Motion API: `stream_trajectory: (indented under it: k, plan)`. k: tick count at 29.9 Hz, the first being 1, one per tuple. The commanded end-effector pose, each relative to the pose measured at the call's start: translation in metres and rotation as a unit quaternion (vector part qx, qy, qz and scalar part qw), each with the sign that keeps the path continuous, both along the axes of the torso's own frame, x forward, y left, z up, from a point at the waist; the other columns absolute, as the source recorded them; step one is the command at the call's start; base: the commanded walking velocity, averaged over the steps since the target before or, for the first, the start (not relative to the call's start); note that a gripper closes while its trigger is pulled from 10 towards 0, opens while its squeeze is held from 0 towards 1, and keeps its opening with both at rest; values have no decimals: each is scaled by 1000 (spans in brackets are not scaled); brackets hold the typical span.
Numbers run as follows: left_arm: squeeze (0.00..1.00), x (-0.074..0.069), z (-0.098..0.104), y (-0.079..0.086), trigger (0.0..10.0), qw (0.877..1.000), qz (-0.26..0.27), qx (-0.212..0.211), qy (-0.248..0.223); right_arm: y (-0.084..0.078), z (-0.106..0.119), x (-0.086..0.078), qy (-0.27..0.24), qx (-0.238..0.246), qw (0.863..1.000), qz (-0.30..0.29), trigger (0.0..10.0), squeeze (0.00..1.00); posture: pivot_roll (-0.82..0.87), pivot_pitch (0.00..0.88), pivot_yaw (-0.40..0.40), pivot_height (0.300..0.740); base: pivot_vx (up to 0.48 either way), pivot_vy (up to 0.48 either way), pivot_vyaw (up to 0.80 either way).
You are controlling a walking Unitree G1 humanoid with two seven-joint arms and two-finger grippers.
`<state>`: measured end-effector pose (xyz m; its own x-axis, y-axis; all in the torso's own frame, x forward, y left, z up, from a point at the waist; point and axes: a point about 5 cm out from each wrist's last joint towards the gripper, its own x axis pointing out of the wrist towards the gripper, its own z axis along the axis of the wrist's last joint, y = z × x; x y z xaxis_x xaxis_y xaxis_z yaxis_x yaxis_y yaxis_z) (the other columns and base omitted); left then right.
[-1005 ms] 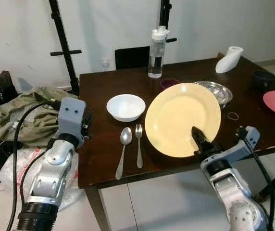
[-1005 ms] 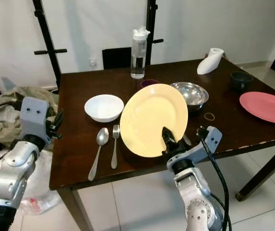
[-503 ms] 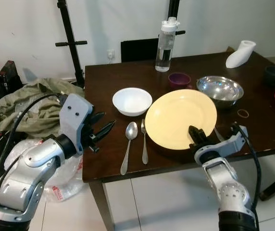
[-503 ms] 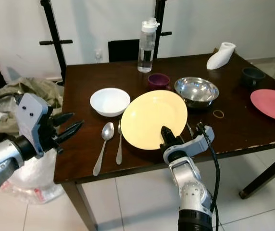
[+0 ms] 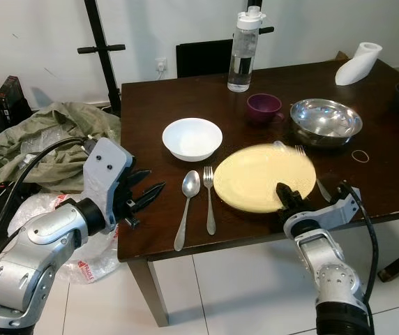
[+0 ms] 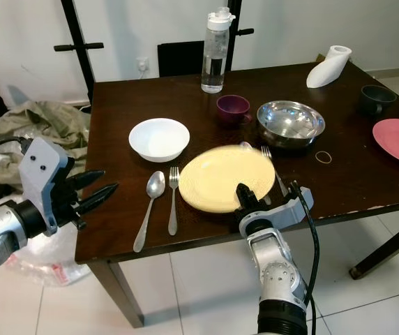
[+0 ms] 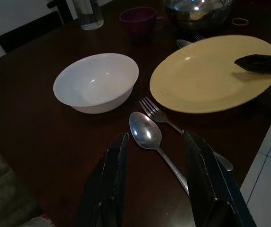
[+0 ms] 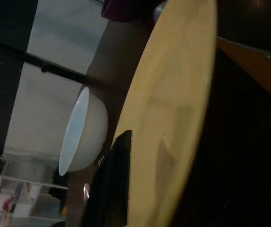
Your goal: Setting the table
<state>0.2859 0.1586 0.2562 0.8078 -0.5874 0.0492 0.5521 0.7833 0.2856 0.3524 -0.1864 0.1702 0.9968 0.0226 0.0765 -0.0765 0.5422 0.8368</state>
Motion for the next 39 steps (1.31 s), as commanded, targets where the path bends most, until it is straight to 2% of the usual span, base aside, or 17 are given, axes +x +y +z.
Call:
stream_trajectory:
  k: [1, 2, 3, 6, 7, 8, 9, 11, 14, 17, 21, 22, 27, 29, 36, 38, 39]
  plan:
    - [0, -2, -3, -2, 10000, 1000, -4, 0, 8, -1, 0, -2, -6, -23, 1000, 0, 10000, 1000, 137, 191, 114, 740, 0, 0, 0]
    - [0, -2, -4, -4, 10000, 1000, -5, -2, 10, 1, 7, -2, -20, -123, 992, 9, 10000, 1000, 125, 183, 112, 740, 0, 0, 0]
    - [0, -2, -4, -5, 10000, 1000, -6, -4, 10, 2, 10, -2, -24, -164, 986, 15, 10000, 1000, 125, 183, 112, 740, 0, 0, 0]
    - [0, -2, -4, -5, 10000, 1000, -7, -5, 10, 3, 12, -2, -27, -202, 979, 20, 10000, 1000, 119, 178, 109, 740, 0, 0, 0]
    - [0, -2, -5, -6, 10000, 1000, -7, -7, 10, 3, 14, -3, -28, -232, 972, 21, 10000, 306, 117, 176, 108, 740, 0, 0, 0]
    - [0, -1, -5, -8, 10000, 1000, -8, -10, 9, 0, 15, -6, -28, -274, 961, 19, 10000, 0, 103, 165, 105, 740, 0, 0, 0]
    - [0, -1, -5, -8, 10000, 1000, -8, -12, 9, 0, 15, -7, -26, -300, 953, 24, 10000, 0, 103, 165, 105, 740, 0, 0, 0]
    - [0, -1, -5, -8, 10000, 1000, -8, -12, 9, 0, 15, -7, -26, -300, 953, 24, 10000, 0, 103, 165, 105, 740, 0, 0, 0]
    - [0, 0, -5, -12, 10000, 1000, -11, -17, 8, -5, 14, -15, -20, -373, 927, 26, 10000, 0, 78, 155, 101, 740, 0, 0, 0]
    - [0, 0, -6, -13, 10000, 1000, -13, -19, 8, -8, 13, -19, -18, -394, 918, 24, 10000, 0, 71, 151, 102, 740, 0, 0, 0]
    - [0, 3, -6, -19, 10000, 999, -22, -28, 8, -22, 7, -33, 1, -451, 892, 16, 10000, 0, 49, 142, 105, 740, 0, 0, 0]
    - [0, 4, -6, -22, 10000, 999, -25, -31, 7, -26, 4, -38, 8, -454, 891, 16, 10000, 0, 38, 138, 108, 740, 0, 0, 0]
    - [0, 4, -7, -24, 10000, 999, -29, -33, 8, -32, 4, -43, 8, -436, 900, 10, 10000, 0, 30, 131, 111, 740, 0, 0, 0]
    - [0, 5, -8, -27, 10000, 999, -33, -36, 9, -35, 12, -50, -16, -414, 910, 1, 10000, 0, 24, 126, 113, 740, 0, 0, 0]
    - [0, 7, -9, -29, 10000, 999, -34, -37, 8, -37, 20, -57, -40, -420, 907, -14, 10000, 0, 17, 118, 116, 740, 0, 0, 0]
    - [0, 11, -14, -33, 10000, 999, -24, -43, 15, -25, 44, -68, -114, -391, 913, -28, 10000, 0, 5, 106, 125, 740, 0, 0, 0]
    - [0, 11, -14, -33, 10000, 999, -24, -43, 15, -25, 44, -68, -114, -391, 913, -28, 10000, 0, 5, 106, 125, 740, 0, 0, 0]
